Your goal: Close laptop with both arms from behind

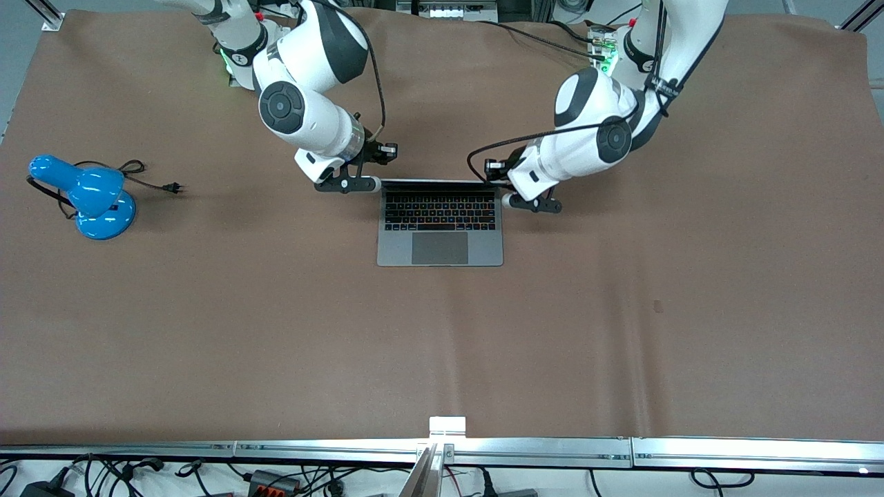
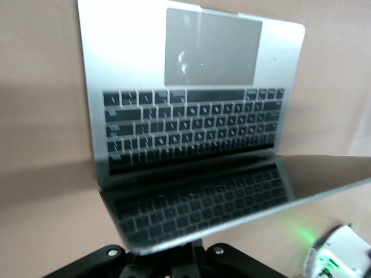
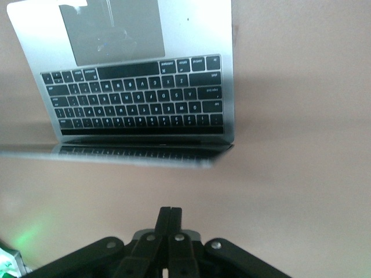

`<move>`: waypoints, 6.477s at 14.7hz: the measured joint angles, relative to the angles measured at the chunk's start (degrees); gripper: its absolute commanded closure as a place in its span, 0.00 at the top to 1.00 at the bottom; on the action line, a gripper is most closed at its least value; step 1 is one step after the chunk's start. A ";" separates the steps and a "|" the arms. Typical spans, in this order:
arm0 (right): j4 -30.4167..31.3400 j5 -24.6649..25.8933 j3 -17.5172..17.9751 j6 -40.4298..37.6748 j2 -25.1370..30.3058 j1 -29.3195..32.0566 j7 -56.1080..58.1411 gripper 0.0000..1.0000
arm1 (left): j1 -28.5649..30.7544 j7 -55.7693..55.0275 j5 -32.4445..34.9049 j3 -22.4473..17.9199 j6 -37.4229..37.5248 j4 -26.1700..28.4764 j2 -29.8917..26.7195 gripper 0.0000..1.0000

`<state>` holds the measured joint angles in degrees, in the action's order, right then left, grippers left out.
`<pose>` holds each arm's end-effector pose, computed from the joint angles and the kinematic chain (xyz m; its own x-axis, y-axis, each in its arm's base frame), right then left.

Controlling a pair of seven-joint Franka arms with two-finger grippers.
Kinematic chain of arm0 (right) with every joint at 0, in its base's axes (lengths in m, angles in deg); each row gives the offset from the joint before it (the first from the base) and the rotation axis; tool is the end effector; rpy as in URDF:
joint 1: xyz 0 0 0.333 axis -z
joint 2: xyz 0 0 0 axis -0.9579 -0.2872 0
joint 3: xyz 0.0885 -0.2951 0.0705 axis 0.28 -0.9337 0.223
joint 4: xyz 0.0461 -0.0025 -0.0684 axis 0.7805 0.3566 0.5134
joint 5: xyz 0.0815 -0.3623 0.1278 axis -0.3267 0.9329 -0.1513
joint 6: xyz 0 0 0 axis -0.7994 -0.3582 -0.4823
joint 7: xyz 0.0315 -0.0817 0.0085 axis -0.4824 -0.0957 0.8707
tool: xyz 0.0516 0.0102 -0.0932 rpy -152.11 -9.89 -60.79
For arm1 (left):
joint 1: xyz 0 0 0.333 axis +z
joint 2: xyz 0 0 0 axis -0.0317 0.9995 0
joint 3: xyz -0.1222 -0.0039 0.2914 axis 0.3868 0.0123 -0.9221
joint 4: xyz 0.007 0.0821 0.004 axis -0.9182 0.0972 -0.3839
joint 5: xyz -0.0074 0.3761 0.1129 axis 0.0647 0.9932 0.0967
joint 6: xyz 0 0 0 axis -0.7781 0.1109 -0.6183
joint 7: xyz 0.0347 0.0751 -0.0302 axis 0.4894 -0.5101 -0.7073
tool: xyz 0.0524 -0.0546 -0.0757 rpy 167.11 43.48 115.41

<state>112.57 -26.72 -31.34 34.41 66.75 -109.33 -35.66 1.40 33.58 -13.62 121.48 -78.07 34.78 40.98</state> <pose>0.4457 0.3536 0.3450 0.9562 -0.0347 -0.2908 -0.1033 -0.9690 -0.2243 0.4649 -0.3321 0.2931 0.9631 -0.0382 -0.2663 0.0896 -0.8878 0.4515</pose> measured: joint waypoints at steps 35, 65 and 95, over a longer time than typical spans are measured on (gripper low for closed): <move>-30.88 7.65 -5.62 -8.80 -25.93 1.71 0.15 0.00 | -4.03 -3.27 16.24 -22.56 34.26 -23.62 -2.36 0.45; -40.53 22.06 -2.43 -27.70 -5.63 35.00 26.99 1.00 | -2.82 2.51 29.62 -38.34 46.53 -34.04 -11.94 1.00; -17.08 24.79 -1.99 -20.70 11.74 35.75 28.77 1.00 | -2.82 2.51 29.99 -38.11 46.53 -33.92 -11.95 1.00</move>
<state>95.49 -1.93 -33.33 13.70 78.50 -73.58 -6.90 -1.41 36.09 16.37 83.36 -31.54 0.86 29.03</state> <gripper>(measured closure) 0.000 0.000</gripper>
